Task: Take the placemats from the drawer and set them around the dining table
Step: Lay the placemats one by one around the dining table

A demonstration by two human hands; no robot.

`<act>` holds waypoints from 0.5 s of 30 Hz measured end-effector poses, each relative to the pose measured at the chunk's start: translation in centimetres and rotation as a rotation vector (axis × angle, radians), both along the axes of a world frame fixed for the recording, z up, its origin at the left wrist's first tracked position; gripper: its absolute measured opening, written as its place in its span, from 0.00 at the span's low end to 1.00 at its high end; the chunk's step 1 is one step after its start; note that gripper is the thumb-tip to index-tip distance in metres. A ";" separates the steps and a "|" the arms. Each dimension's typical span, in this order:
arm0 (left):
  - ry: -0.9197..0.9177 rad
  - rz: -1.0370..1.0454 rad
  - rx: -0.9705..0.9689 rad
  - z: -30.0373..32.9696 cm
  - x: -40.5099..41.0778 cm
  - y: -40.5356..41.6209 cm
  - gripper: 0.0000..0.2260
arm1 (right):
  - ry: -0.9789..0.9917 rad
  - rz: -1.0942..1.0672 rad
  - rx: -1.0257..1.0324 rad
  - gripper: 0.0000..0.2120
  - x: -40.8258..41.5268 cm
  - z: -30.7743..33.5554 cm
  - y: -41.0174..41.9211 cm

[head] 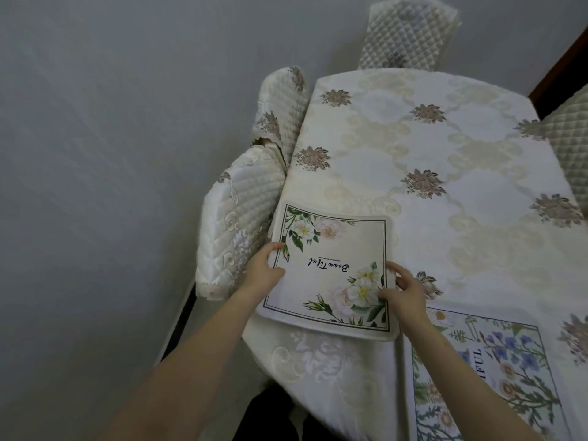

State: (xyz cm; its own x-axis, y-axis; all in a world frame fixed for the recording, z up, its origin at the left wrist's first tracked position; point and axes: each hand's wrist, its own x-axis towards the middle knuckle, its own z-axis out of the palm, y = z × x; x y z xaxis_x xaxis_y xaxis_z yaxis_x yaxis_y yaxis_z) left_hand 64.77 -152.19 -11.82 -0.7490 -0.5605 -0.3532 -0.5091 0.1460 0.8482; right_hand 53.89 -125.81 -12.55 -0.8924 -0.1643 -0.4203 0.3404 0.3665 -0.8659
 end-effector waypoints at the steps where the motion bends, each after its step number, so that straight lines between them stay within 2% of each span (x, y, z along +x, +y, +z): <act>1: 0.001 -0.011 0.001 -0.4 -0.7 -0.6 0.25 | 0.007 -0.013 0.005 0.31 -0.3 -0.1 -0.5; 11: -0.094 -0.108 -0.008 -4.4 -3.8 -4.2 0.29 | 0.026 -0.105 0.083 0.28 -1.3 -2.5 -4.7; 15: -0.226 -0.270 -0.176 -6.4 -3.3 -4.6 0.31 | 0.064 -0.019 0.210 0.28 -1.1 -3.8 -4.6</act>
State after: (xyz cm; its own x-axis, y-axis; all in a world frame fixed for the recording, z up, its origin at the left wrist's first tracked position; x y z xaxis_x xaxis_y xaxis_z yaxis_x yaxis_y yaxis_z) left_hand 61.46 -156.83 -18.19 -0.7924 -0.4203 -0.4421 -0.6034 0.4336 0.6693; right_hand 52.77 -130.41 -16.31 -0.9203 -0.0623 -0.3862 0.2957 0.5355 -0.7911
